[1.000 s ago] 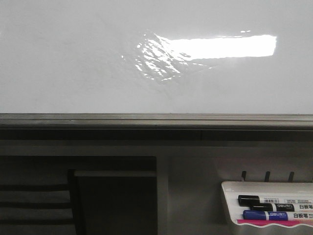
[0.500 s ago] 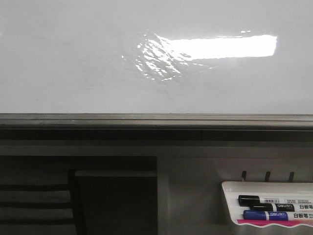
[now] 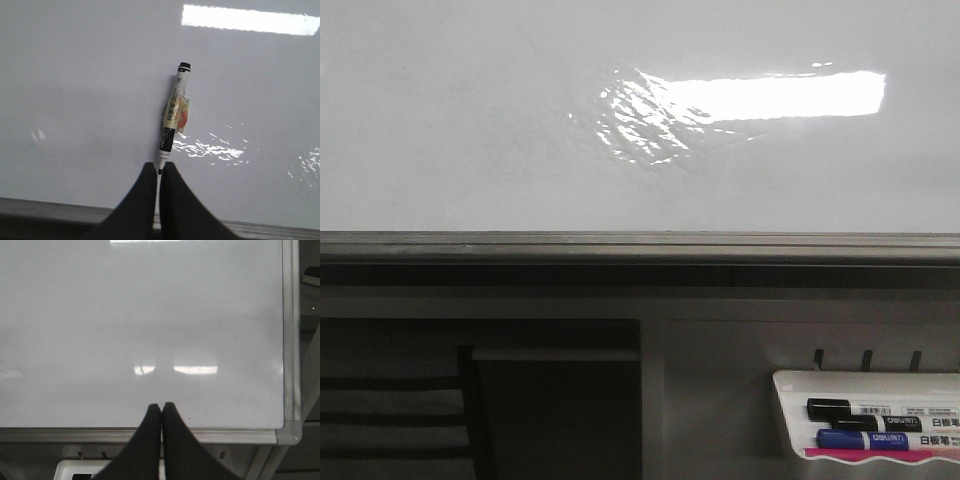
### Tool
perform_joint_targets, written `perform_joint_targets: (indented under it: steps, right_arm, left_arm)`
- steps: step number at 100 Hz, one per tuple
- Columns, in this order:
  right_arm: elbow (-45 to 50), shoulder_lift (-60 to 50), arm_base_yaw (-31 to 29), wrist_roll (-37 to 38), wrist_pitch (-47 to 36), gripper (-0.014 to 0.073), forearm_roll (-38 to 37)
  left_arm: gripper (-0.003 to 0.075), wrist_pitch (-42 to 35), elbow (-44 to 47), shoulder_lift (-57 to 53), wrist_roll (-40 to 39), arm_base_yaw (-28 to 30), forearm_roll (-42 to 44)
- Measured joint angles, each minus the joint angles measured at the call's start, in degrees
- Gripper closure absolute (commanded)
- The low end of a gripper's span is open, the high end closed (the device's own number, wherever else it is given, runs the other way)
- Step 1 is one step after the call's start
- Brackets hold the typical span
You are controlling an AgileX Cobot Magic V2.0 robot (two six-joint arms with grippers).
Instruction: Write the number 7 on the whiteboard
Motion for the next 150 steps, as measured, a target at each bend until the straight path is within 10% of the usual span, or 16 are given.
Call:
perform_joint_targets:
  steps: [56, 88, 150]
  right_arm:
    - [-0.1, 0.0, 0.0, 0.0, 0.0, 0.0566, 0.0]
    - [-0.1, 0.0, 0.0, 0.0, 0.0, 0.0178, 0.0]
    - [-0.1, 0.0, 0.0, 0.0, -0.1, 0.0177, 0.0]
  left_arm:
    - [0.0721, -1.0, -0.1, 0.3, 0.0, 0.0, 1.1]
    - [0.0220, -1.0, -0.1, 0.3, 0.0, 0.0, 3.2]
    - [0.0320, -1.3, -0.1, 0.3, 0.0, 0.0, 2.2]
